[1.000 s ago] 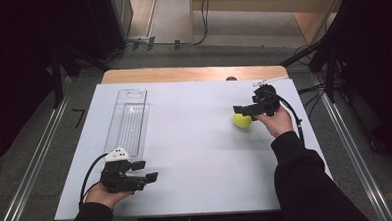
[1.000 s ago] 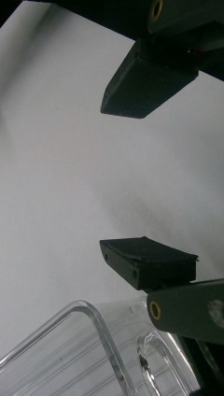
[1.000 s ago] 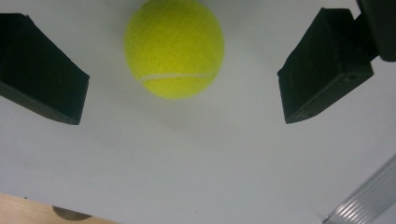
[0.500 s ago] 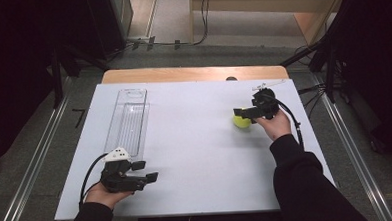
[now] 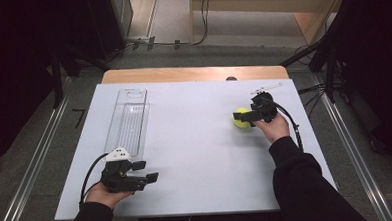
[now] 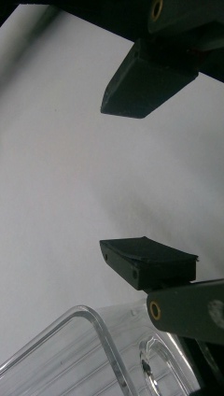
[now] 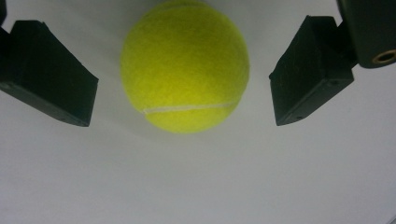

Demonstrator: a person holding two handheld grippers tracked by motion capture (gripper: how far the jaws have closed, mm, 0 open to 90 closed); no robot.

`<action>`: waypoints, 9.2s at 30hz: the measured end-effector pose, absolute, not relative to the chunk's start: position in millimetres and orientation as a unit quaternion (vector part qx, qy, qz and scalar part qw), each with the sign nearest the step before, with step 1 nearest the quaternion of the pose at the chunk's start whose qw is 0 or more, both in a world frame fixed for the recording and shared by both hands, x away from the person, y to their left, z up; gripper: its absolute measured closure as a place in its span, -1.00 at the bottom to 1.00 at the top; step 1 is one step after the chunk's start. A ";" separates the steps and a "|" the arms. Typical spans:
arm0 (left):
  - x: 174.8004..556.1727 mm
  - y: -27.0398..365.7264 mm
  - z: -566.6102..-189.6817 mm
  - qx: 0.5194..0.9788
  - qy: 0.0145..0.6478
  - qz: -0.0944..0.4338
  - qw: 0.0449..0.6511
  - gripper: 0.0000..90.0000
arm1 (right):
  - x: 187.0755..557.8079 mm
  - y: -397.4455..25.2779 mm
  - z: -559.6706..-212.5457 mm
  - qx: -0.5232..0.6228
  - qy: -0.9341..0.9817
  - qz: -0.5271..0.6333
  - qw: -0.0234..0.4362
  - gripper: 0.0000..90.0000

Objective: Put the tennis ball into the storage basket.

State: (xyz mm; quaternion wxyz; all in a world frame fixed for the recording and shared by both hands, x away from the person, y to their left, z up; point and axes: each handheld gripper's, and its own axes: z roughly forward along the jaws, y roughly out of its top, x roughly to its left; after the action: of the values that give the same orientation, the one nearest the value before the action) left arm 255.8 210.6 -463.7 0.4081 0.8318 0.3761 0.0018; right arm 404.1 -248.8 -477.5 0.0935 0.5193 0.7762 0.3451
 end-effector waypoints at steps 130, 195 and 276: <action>255.5 208.5 -463.3 0.835 0.371 0.001 0.405 -0.34 | 366.3 -213.9 -455.2 0.430 0.822 0.363 0.095 -0.48; 256.5 212.1 -463.7 0.829 0.379 0.001 0.412 -0.33 | 355.0 -122.9 -434.6 0.349 0.847 0.400 0.029 -0.48; 257.4 213.5 -462.6 0.825 0.373 0.003 0.424 -0.33 | 399.8 -15.8 -408.8 0.308 0.859 0.410 0.015 -0.48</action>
State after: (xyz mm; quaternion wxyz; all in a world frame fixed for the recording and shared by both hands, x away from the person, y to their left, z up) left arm 257.4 213.5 -462.6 0.4236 0.8253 0.3735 0.0035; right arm 399.8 -15.8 -408.8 0.0153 0.3080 0.8585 0.4096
